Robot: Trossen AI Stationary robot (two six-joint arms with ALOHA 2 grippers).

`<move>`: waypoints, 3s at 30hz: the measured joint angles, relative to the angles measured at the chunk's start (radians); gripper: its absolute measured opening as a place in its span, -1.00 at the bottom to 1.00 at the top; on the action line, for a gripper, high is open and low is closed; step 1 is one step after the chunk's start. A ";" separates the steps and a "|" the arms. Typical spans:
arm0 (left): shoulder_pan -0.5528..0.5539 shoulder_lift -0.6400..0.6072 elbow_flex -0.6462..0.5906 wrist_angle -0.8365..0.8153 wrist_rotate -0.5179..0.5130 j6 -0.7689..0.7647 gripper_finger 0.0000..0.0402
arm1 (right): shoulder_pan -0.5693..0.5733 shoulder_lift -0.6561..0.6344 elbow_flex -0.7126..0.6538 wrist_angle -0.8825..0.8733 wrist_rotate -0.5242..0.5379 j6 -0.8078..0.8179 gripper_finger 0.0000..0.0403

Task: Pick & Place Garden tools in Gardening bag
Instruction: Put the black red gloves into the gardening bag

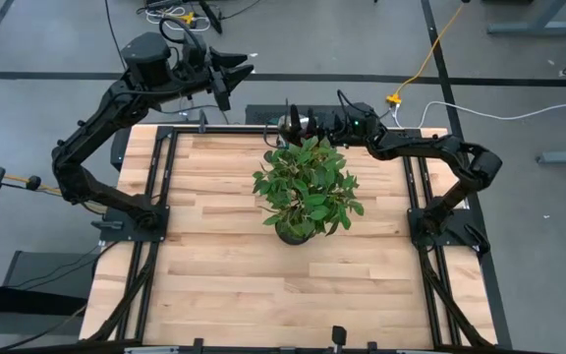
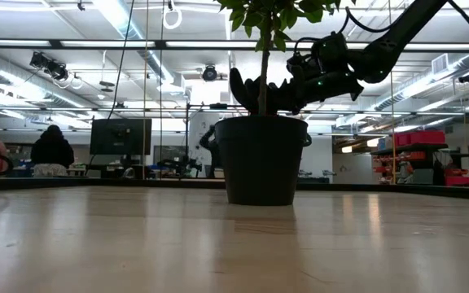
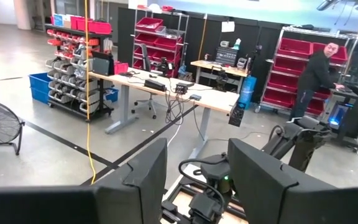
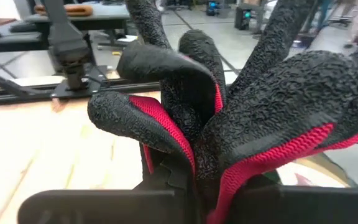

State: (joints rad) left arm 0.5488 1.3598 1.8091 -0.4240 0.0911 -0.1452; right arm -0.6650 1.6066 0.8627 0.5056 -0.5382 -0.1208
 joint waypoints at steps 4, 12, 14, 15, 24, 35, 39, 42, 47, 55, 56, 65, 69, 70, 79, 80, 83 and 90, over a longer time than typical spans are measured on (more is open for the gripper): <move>0.000 0.000 0.000 0.000 -0.010 0.000 -0.12 | 0.006 0.000 0.000 0.000 0.032 -0.007 -0.84; 0.000 0.000 0.000 0.000 -0.010 0.000 -0.12 | 0.006 0.000 0.000 0.000 0.033 -0.003 -0.84; 0.000 0.000 0.000 0.000 -0.010 0.000 -0.12 | 0.006 0.000 0.000 0.000 0.033 -0.003 -0.84; 0.000 0.000 0.000 0.000 -0.010 0.000 -0.12 | 0.006 0.000 0.000 0.000 0.031 -0.003 -0.84; 0.000 0.000 0.000 0.000 -0.009 0.000 -0.12 | 0.006 0.000 0.000 -0.004 0.025 -0.005 -0.82; 0.000 0.000 0.000 0.000 -0.009 0.000 -0.12 | 0.006 0.000 0.000 -0.006 0.025 -0.019 -0.30; 0.000 0.000 0.000 0.000 -0.009 0.000 -0.12 | 0.006 -0.002 0.000 -0.006 0.025 -0.009 -0.16; 0.000 0.000 0.000 0.000 -0.009 0.000 -0.12 | 0.006 -0.005 0.000 -0.005 0.025 0.015 -0.10; 0.000 0.000 0.000 0.000 -0.009 0.000 -0.12 | 0.006 -0.005 0.000 -0.003 0.025 0.044 -0.07; 0.000 0.000 0.000 0.000 -0.009 0.000 -0.12 | -0.008 -0.006 0.000 0.078 0.023 0.129 -0.14; 0.000 0.000 0.000 0.000 -0.009 0.000 -0.12 | -0.009 -0.006 0.000 0.085 0.022 0.132 -0.15; 0.000 0.000 0.000 0.000 -0.009 0.000 -0.12 | -0.008 -0.006 0.000 0.071 -0.009 0.140 -0.18; 0.000 0.000 0.000 0.000 -0.009 0.000 -0.12 | -0.008 -0.006 0.000 0.081 -0.012 0.148 -0.15; 0.000 0.000 0.000 0.000 -0.009 0.000 -0.12 | -0.008 -0.006 0.000 0.079 -0.012 0.148 -0.12; 0.000 0.000 0.000 0.000 -0.009 0.000 -0.12 | -0.008 -0.006 -0.022 0.060 0.065 0.153 0.28; 0.000 0.000 0.000 0.000 -0.009 0.000 -0.12 | -0.008 -0.006 -0.026 0.060 0.084 0.161 0.33; 0.000 0.000 0.000 0.000 -0.009 -0.001 -0.12 | -0.007 -0.006 -0.037 0.061 0.113 0.164 0.49; 0.000 0.000 0.000 0.000 -0.011 0.000 -0.12 | -0.007 -0.006 -0.037 0.095 0.112 0.161 0.79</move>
State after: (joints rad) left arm 0.5485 1.3602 1.8088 -0.4244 0.0796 -0.1455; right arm -0.6724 1.6005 0.8257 0.6005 -0.4259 0.0406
